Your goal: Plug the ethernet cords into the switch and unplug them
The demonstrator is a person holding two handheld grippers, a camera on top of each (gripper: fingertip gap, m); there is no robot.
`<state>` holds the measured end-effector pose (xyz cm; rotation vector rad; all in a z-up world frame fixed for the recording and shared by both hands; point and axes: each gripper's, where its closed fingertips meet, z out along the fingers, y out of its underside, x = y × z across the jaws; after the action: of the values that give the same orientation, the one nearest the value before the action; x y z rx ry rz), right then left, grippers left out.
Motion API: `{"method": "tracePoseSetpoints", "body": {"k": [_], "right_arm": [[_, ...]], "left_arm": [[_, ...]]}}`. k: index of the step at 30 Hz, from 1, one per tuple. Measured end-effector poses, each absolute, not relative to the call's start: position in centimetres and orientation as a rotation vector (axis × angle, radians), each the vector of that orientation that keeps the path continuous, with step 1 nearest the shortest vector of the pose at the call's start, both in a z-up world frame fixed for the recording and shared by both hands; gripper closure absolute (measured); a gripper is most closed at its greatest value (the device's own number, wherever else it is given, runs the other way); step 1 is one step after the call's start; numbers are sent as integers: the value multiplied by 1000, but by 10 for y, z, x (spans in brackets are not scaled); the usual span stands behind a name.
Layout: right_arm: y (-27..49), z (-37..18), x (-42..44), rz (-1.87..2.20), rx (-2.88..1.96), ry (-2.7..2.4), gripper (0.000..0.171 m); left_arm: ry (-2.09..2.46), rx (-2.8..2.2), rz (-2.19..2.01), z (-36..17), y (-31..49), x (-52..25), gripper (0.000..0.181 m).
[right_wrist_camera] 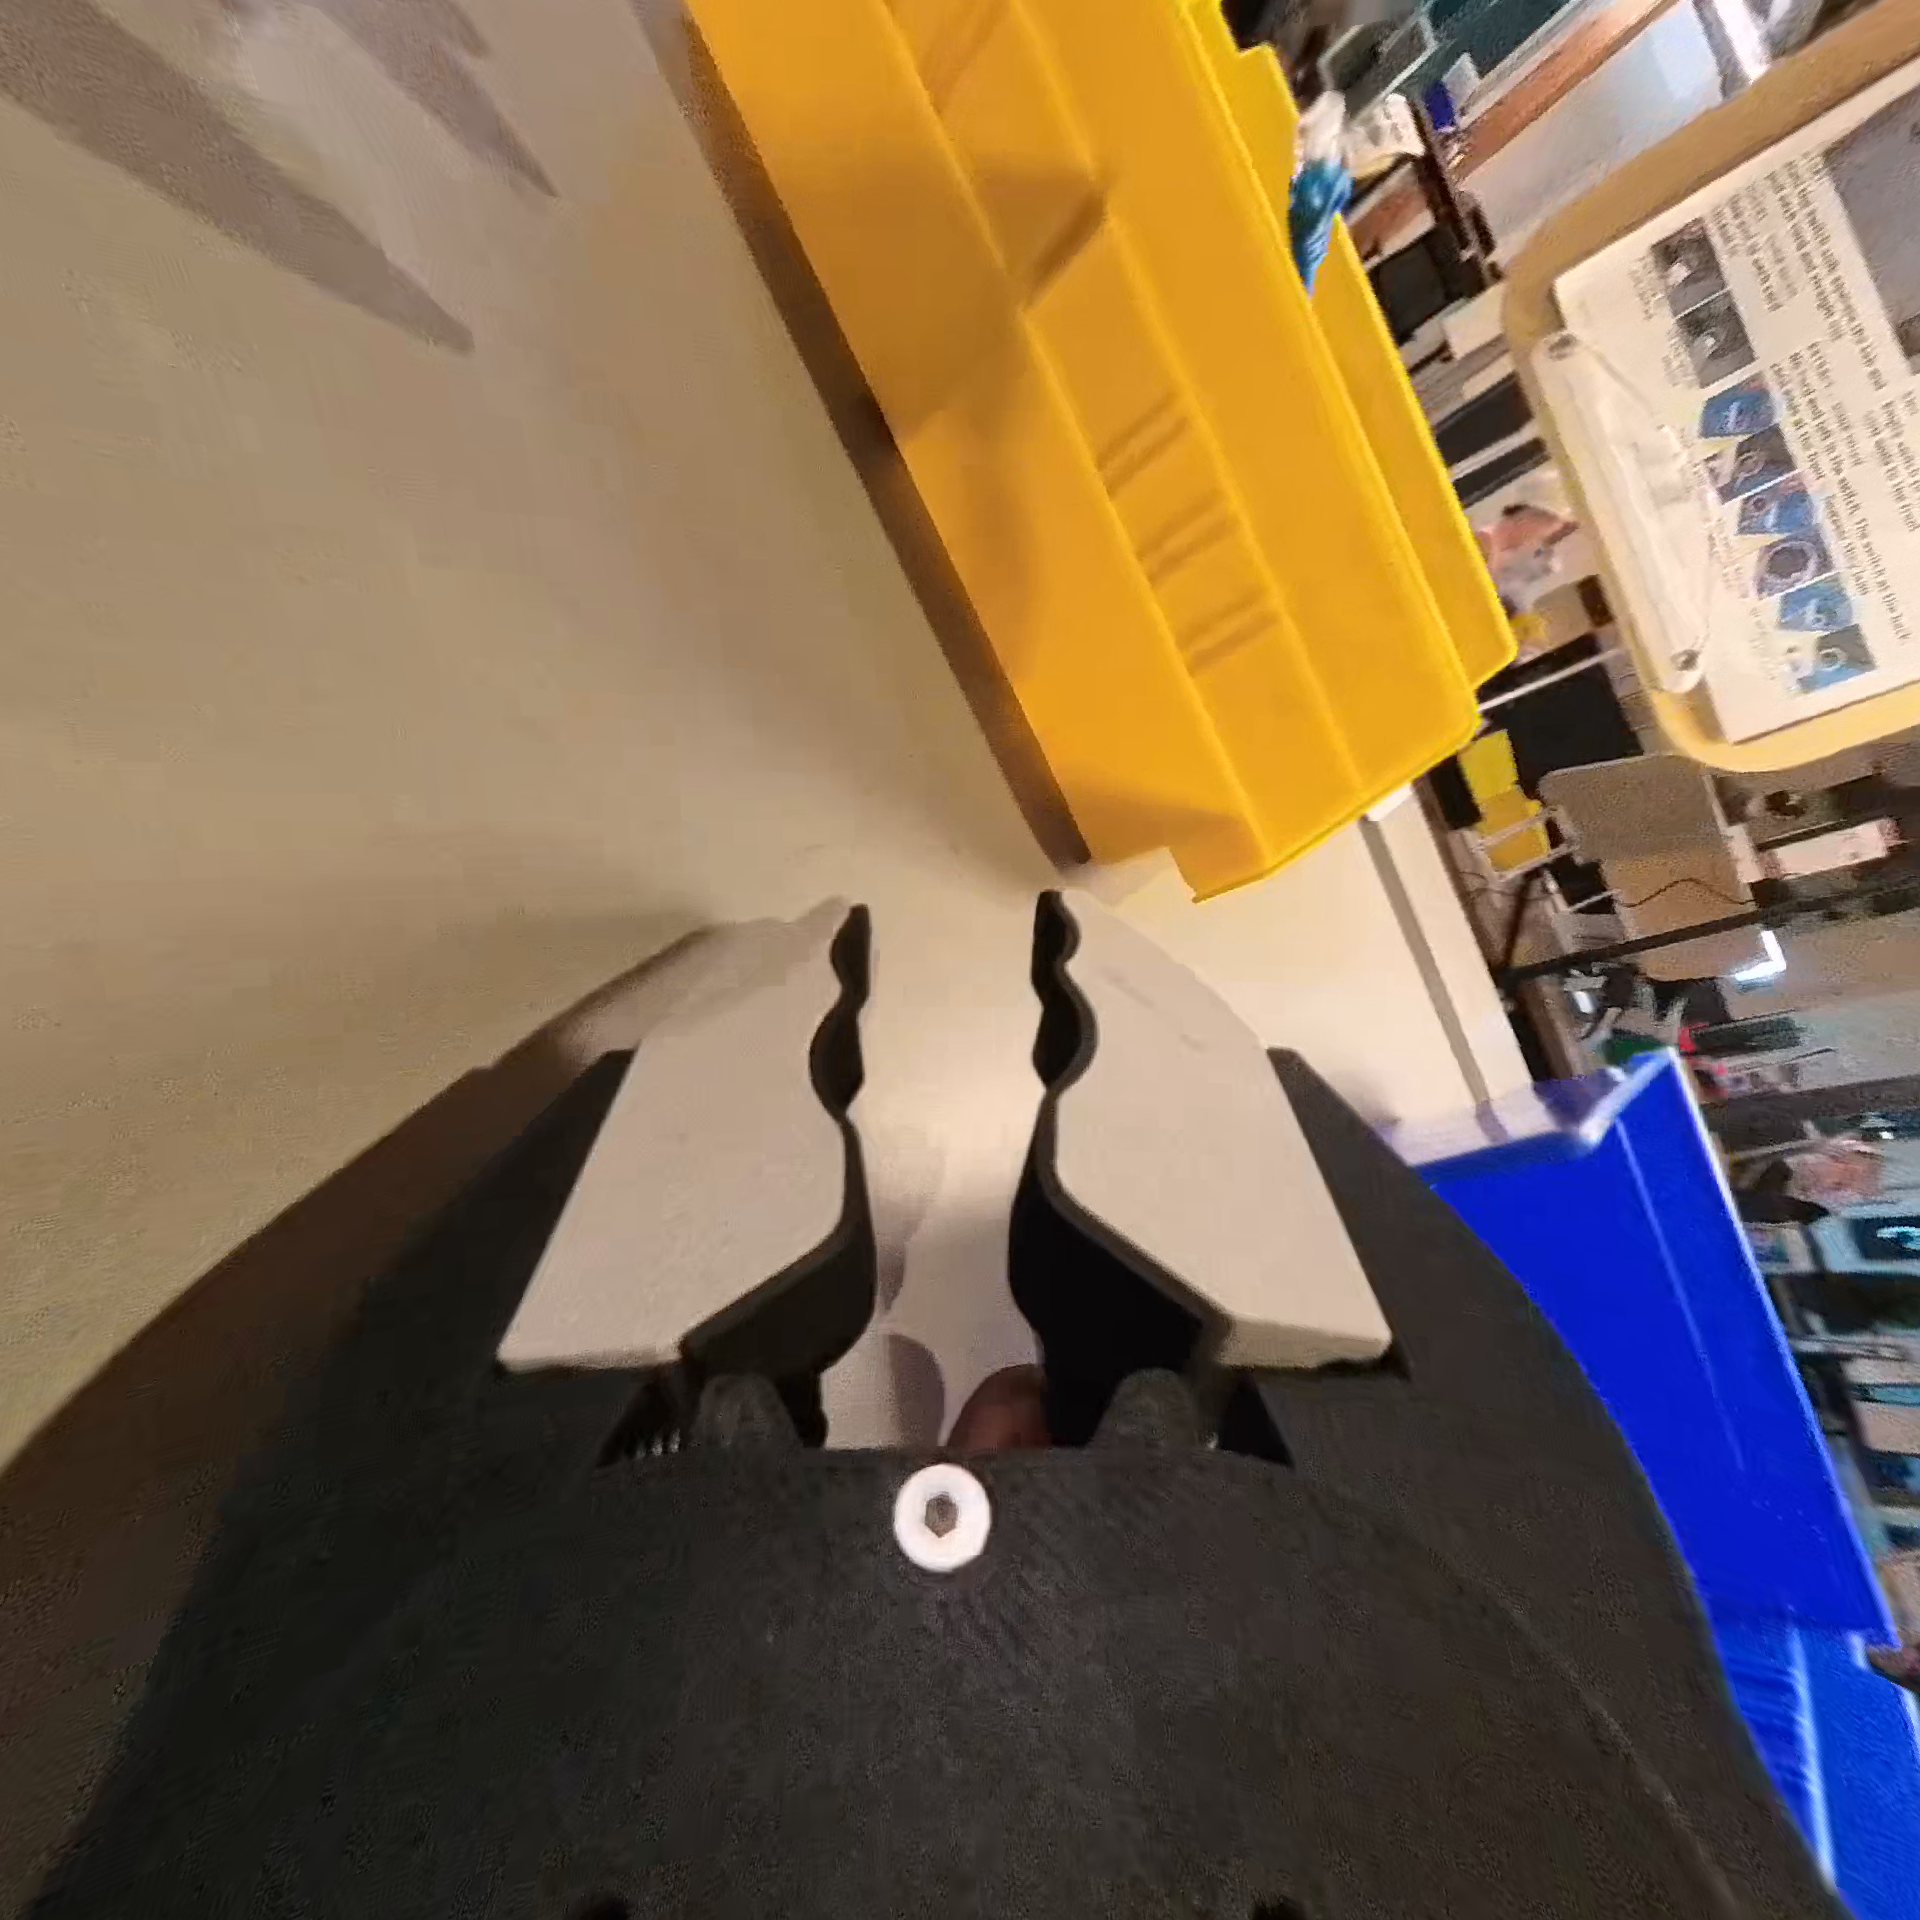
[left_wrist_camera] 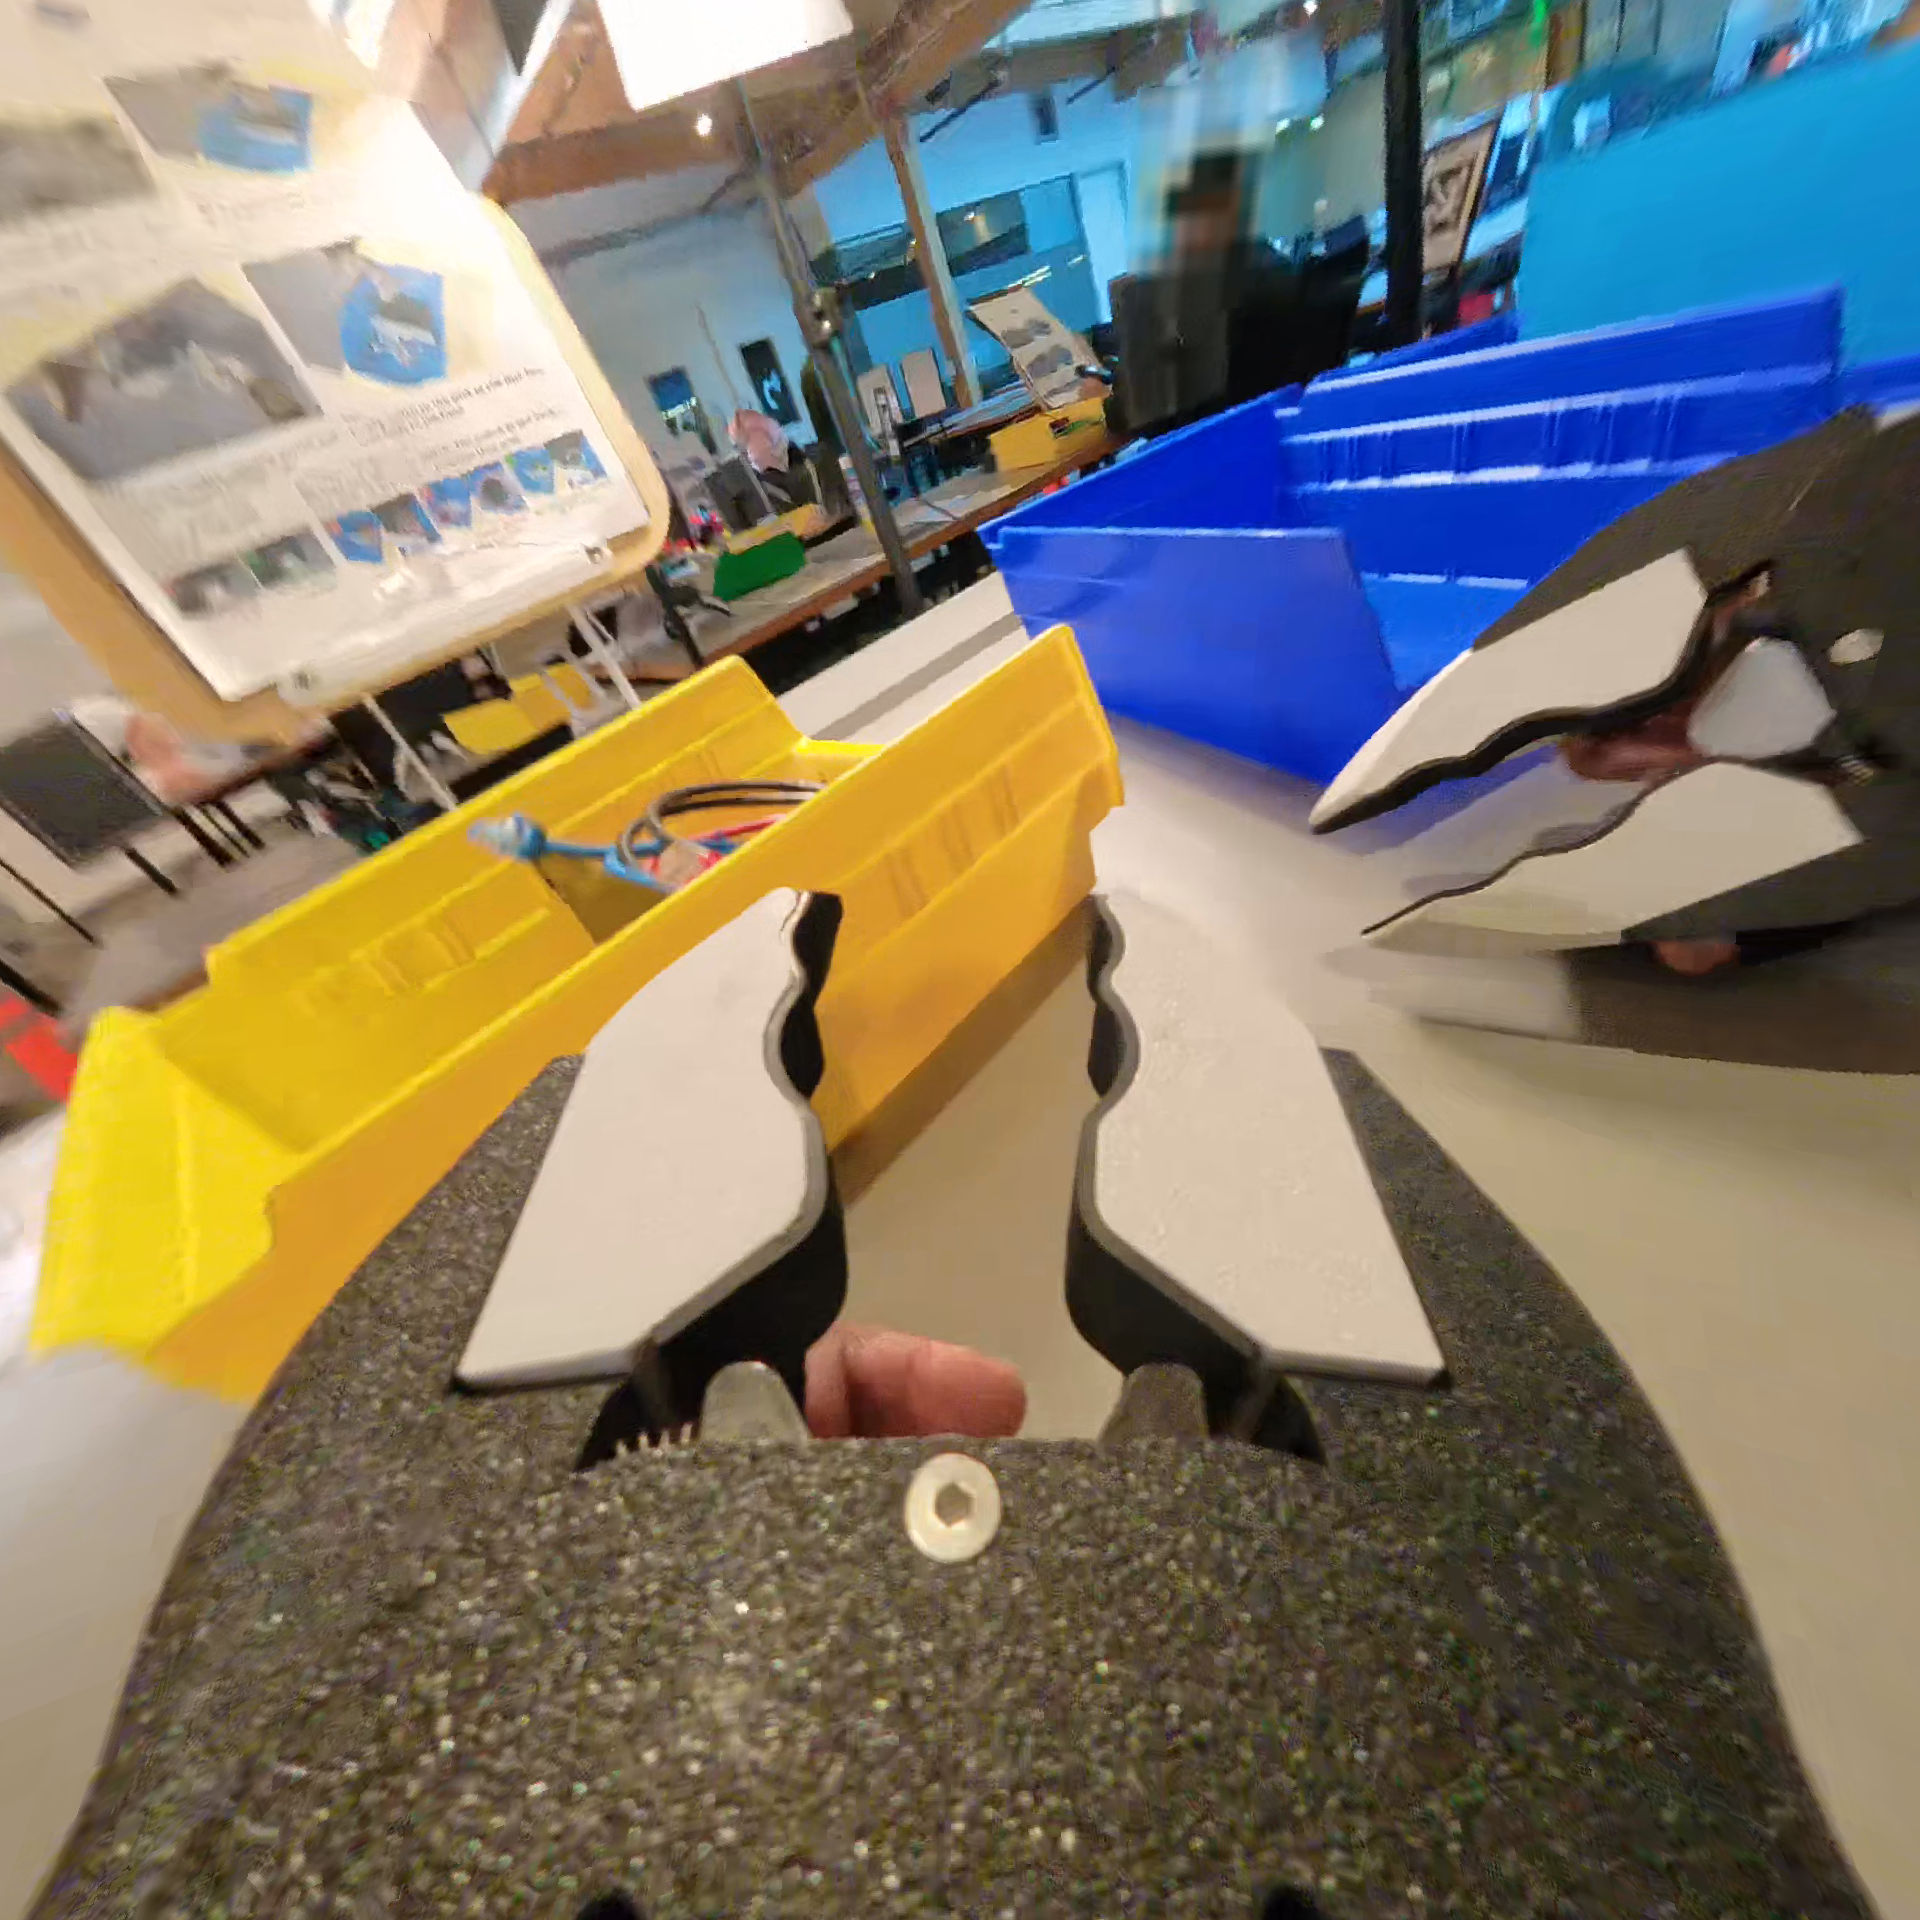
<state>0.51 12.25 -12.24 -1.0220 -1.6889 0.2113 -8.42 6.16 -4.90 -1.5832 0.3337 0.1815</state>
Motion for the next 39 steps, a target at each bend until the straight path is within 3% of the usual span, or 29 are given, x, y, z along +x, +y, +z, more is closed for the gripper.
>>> {"method": "tracePoseSetpoints", "body": {"k": [1, 8, 15, 23, 30, 35, 39], "right_arm": [[122, -122, 5, 185, -999, -1683, 143], [124, -121, 6, 169, -998, -1677, 144], [124, -122, 6, 164, -987, -1690, 147], [123, -123, 6, 154, -965, -1690, 149], [122, -123, 6, 147, -957, -1688, 149], [124, -123, 6, 142, -970, -1685, 149], [124, -121, 6, 134, -959, -1673, 148]], "left_arm": [[382, -1582, 218, -50, 70, -77, 132], [547, -1681, 372, -25, 143, -59, 124], [606, -1935, 558, -65, 185, -85, 114], [989, -2011, 797, -99, 120, -122, 110], [980, -1834, 690, -71, 36, -153, 111], [550, -1523, 345, -5, 8, -99, 120], [540, -1502, 245, -15, 34, -41, 121]]}}
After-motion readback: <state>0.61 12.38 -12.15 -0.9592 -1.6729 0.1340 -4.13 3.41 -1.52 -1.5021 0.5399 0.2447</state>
